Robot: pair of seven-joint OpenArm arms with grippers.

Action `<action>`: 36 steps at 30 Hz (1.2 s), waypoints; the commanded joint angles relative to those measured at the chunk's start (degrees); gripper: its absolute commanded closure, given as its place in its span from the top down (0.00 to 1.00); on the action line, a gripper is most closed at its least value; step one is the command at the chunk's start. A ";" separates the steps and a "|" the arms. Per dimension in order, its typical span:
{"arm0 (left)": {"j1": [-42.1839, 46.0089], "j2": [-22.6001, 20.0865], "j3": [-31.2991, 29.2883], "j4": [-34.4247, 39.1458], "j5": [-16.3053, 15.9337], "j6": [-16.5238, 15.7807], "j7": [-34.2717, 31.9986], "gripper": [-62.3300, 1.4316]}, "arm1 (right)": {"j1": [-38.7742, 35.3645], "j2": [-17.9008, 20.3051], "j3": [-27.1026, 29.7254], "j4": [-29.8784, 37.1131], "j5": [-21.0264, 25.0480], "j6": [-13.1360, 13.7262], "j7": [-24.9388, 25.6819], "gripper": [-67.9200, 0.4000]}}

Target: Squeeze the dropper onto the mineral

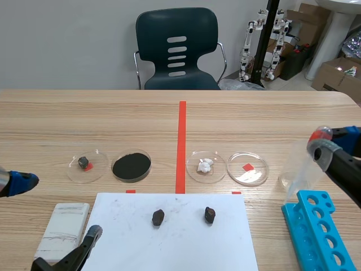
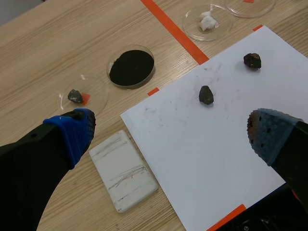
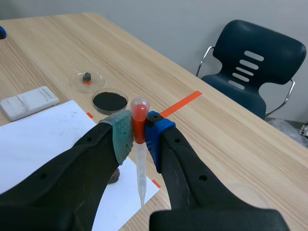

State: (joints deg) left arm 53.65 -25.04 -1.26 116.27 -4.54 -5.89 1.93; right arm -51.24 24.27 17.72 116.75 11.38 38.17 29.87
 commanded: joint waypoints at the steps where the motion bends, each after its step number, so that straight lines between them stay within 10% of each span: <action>1: 0.26 0.37 -0.04 0.35 -0.31 0.13 -0.76 1.00 | 1.55 0.15 0.11 0.22 0.74 -0.22 0.00 0.12; 21: 0.26 0.37 -0.04 0.35 -0.31 0.13 -0.76 1.00 | 6.36 0.17 0.11 -2.58 0.79 -0.20 -2.23 0.12; 36: 0.26 0.37 -0.04 0.35 -0.31 0.13 -0.76 1.00 | 26.49 0.15 -5.27 -20.72 0.98 -3.10 -1.46 0.12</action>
State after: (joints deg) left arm 53.65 -25.04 -1.26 116.27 -4.54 -5.89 1.93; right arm -25.89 24.27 12.78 94.85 11.38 35.27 27.09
